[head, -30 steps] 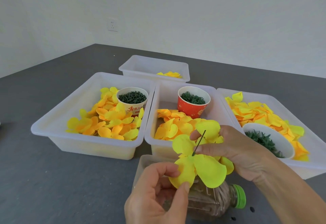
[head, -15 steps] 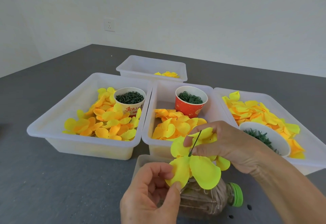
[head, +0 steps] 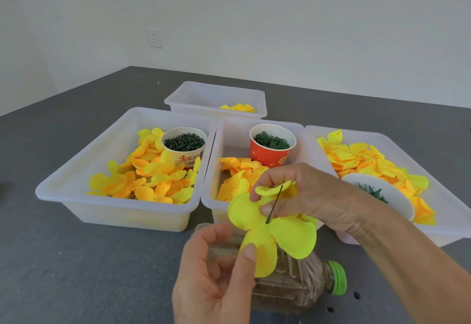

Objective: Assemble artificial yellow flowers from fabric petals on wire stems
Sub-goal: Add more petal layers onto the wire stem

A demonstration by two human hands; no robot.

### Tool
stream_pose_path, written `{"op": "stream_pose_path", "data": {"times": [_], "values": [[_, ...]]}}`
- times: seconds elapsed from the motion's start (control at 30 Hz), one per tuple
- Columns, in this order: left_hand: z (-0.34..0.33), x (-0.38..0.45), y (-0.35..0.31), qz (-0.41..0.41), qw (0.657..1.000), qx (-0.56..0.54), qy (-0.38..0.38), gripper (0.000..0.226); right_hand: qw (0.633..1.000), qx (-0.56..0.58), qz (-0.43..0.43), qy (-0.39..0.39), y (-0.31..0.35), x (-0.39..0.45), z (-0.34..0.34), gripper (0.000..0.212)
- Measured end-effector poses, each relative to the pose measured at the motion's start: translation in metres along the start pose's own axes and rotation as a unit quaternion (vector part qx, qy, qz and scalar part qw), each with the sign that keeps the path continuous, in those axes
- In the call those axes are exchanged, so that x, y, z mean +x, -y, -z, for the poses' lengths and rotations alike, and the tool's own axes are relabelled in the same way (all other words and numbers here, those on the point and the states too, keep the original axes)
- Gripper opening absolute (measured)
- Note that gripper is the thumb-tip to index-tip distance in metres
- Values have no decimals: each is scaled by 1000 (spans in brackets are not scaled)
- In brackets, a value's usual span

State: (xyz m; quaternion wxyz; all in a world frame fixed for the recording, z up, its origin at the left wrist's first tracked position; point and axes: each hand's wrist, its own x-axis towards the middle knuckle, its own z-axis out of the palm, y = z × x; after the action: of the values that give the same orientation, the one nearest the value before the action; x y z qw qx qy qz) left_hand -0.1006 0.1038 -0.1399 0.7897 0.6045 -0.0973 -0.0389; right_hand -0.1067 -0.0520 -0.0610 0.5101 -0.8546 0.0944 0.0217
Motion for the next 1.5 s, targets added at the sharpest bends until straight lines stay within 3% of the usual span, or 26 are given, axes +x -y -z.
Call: {"op": "stream_pose_path", "data": {"times": [0.13, 0.37, 0.5, 0.67, 0.73, 0.8, 0.87, 0.93, 1.03, 1.13, 1.3, 1.4, 1.5], "values": [[2, 18, -8, 48, 999, -9, -17, 39, 999, -34, 9, 17, 5, 2, 3, 21], [-1, 39, -19, 102, 992, -49, 48, 25, 1000, 5, 30, 5, -1, -1, 6, 19], [-3, 46, -25, 82, 993, -60, 66, 19, 990, 104, 17, -99, -17, -15, 8, 9], [-1, 50, -22, 49, 995, -19, 79, 23, 951, 179, -8, -251, -37, -45, -1, 19], [9, 48, -17, 16, 995, 60, 81, 38, 955, 156, 23, -250, -38, -62, -4, 32], [23, 44, -14, -31, 977, 172, 122, 51, 974, 110, 72, -184, -32, -78, -6, 39], [32, 39, -13, -94, 931, 290, 199, 61, 988, 0, 99, -120, -27, -88, -10, 51], [34, 36, -15, -146, 902, 336, 228, 61, 972, -150, 124, -132, -26, -86, -17, 54], [34, 36, -20, -161, 920, 302, 192, 44, 918, -252, 227, -204, -28, -74, -29, 41], [34, 42, -27, -140, 942, 247, 178, 36, 905, -221, 264, -250, -32, -69, -32, 32], [26, 51, -40, -99, 961, 171, 191, 13, 929, -107, 222, -278, -27, -70, -32, 16], [20, 53, -44, -58, 971, 117, 203, 11, 944, -3, 169, -282, -23, -71, -34, 10], [18, 51, -46, -33, 971, 78, 224, 9, 956, 48, 136, -255, -23, -73, -32, 15]]}}
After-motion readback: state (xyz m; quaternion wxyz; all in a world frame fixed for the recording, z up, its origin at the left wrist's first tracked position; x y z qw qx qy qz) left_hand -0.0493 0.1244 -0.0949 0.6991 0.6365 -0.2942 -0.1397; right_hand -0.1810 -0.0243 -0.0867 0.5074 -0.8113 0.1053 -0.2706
